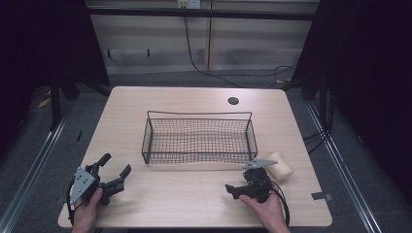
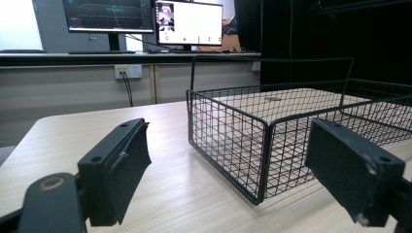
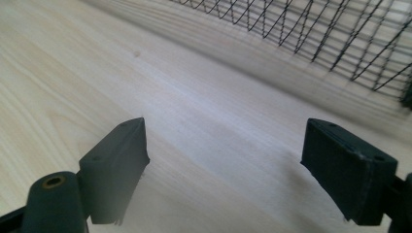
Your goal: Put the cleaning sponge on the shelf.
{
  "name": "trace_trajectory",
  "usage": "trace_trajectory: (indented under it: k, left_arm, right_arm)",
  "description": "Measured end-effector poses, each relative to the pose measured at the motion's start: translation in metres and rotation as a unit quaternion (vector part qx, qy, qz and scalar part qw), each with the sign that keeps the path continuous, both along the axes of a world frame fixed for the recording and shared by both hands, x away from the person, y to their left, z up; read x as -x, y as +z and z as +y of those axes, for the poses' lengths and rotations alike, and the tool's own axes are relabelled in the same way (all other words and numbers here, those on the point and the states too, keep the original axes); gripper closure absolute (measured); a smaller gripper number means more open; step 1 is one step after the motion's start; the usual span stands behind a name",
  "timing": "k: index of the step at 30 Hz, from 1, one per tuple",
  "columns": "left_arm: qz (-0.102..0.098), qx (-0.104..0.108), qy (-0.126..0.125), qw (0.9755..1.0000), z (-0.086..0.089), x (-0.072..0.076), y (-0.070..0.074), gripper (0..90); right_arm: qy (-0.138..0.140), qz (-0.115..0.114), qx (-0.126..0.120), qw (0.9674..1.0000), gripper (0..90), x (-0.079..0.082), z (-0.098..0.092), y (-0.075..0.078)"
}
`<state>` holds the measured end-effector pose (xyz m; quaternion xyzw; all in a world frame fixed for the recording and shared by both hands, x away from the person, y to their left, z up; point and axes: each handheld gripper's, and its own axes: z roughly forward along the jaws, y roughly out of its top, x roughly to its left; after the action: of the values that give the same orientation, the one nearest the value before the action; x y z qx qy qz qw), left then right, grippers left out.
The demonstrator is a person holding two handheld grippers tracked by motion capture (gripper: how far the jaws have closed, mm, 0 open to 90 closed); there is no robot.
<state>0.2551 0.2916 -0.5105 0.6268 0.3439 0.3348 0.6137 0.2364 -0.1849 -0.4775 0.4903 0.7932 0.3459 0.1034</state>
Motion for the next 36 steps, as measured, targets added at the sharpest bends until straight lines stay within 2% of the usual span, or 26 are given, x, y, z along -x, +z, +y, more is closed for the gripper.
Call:
trace_trajectory:
  k: [4, 8, 15, 17, 21, 24, 27, 30, 33, 36]
  left_arm:
    - [-0.002, -0.001, 0.0, 1.0, 0.0, 0.0, 0.0, 15.7]
    - [-0.002, 0.0, 0.0, 1.0, 0.0, 0.0, 0.0, 15.7]
    - [-0.002, 0.0, 0.001, 1.0, 0.0, 0.0, 0.0, 15.7]
    - [-0.002, 0.0, 0.001, 1.0, 0.0, 0.0, 0.0, 15.7]
    - [-0.002, 0.0, 0.0, 1.0, 0.0, 0.0, 0.0, 15.7]
    - [-0.002, 0.0, 0.001, 1.0, 0.0, 0.0, 0.0, 15.7]
    - [-0.002, 0.0, 0.001, 1.0, 0.0, 0.0, 0.0, 15.7]
    - [-0.002, 0.0, 0.001, 1.0, 0.0, 0.0, 0.0, 15.7]
    - [-0.002, 0.0, 0.002, 1.0, 0.0, 0.0, 0.0, 15.7]
    - [-0.002, 0.0, 0.003, 1.0, 0.0, 0.0, 0.0, 15.7]
  right_arm:
    - [0.004, 0.009, -0.009, 0.9999, 17.8, 0.0, -0.002, 0.002]
    - [0.011, 0.001, -0.022, 0.9997, 26.6, 0.001, -0.005, 0.007]
    - [0.025, 0.033, -0.053, 0.9977, 32.3, 0.001, -0.004, 0.014]
    - [0.019, 0.034, -0.047, 0.9982, 34.2, 0.002, -0.005, 0.016]
    - [0.026, 0.045, -0.041, 0.9978, 36.1, 0.002, -0.006, 0.021]
    - [0.024, 0.047, -0.032, 0.9981, 36.0, 0.003, -0.007, 0.024]
    - [0.017, 0.064, -0.043, 0.9969, 34.1, 0.003, -0.011, 0.028]
    - [0.014, 0.062, -0.044, 0.997, 30.7, 0.004, -0.017, 0.033]
    - [0.014, 0.049, -0.051, 0.9974, 25.3, 0.006, -0.022, 0.04]
    - [0.015, 0.047, -0.048, 0.9976, 24.6, 0.008, -0.026, 0.045]
